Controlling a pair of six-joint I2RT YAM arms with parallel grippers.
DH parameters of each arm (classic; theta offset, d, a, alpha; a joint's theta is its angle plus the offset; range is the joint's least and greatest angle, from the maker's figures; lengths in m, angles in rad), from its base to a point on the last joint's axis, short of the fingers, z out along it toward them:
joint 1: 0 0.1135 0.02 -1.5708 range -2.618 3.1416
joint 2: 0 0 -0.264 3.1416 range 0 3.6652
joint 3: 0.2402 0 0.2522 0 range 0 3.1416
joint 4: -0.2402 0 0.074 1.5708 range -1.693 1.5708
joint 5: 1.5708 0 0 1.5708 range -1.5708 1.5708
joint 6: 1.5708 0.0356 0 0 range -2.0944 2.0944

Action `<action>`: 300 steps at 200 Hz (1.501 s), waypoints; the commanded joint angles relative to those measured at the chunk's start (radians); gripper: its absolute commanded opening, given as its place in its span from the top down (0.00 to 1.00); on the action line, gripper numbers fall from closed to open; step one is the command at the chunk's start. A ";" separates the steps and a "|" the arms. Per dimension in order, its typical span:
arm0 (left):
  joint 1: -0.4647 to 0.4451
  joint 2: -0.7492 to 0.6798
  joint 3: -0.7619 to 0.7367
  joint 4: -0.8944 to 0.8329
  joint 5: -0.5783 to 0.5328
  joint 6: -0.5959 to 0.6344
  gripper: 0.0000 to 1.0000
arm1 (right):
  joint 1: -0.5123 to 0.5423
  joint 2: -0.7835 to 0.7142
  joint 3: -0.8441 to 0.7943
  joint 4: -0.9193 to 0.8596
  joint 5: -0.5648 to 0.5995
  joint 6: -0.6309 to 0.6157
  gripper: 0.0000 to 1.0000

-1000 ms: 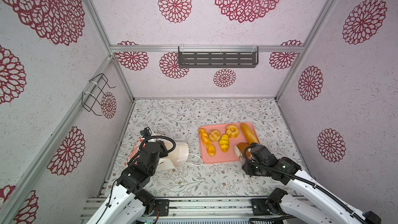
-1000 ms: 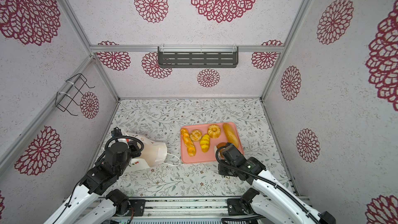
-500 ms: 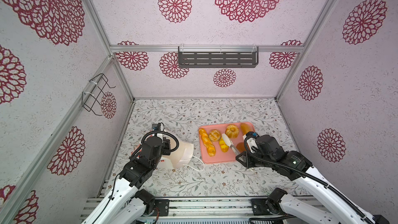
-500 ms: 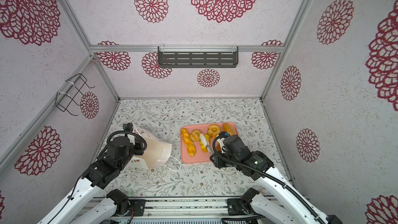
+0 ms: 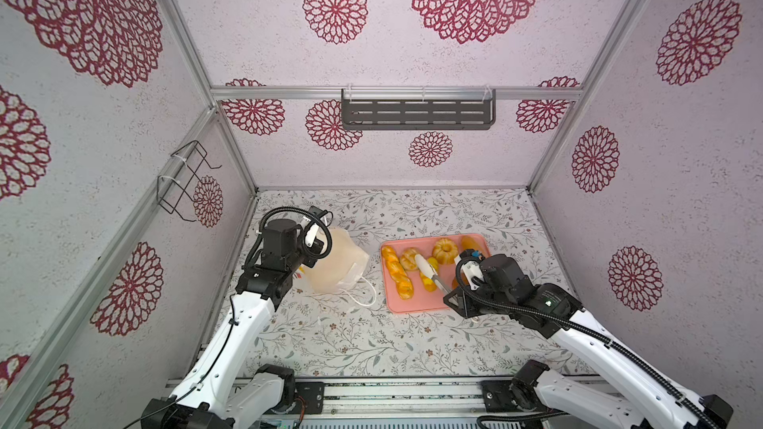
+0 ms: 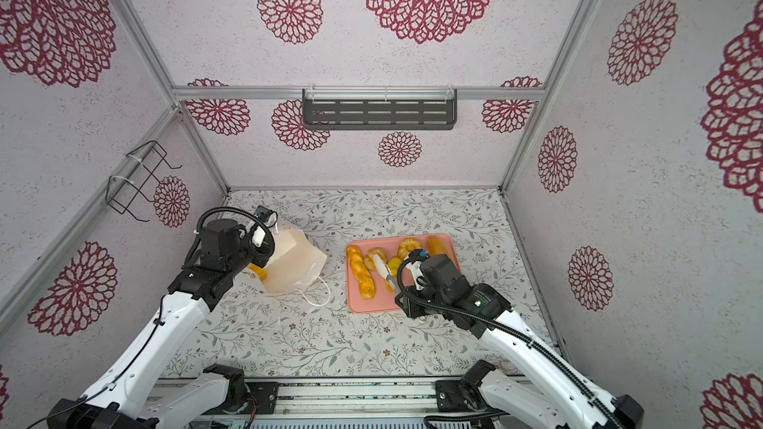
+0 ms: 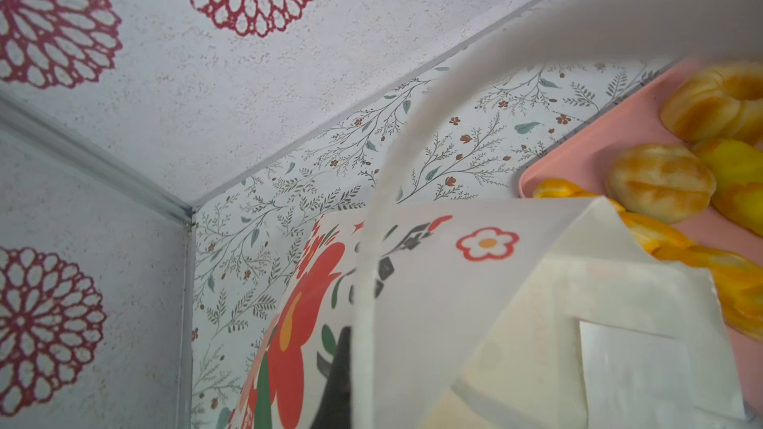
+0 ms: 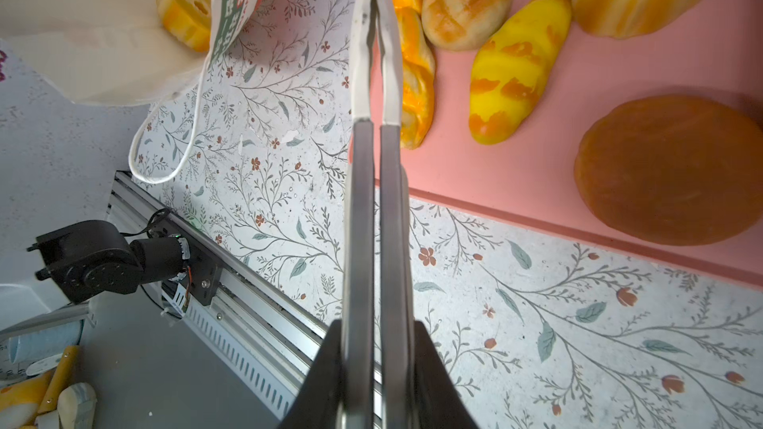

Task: Take the fake bread out of the paper bag
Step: 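Tilt the paper bag toward the tray with the left gripper while the right tongs approach, then insert the tongs with the right gripper into the bag mouth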

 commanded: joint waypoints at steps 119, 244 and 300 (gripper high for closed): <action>-0.479 -0.258 -0.265 0.010 -0.299 0.159 1.00 | -0.005 -0.021 -0.147 0.195 -0.078 -0.024 0.99; -0.570 -0.247 -0.376 0.213 -0.377 -0.079 1.00 | 0.311 0.000 -0.138 0.378 -0.273 0.072 0.92; -0.570 -0.316 -0.393 0.226 -0.362 -0.162 1.00 | 0.343 0.199 -0.119 0.569 -0.202 0.038 0.91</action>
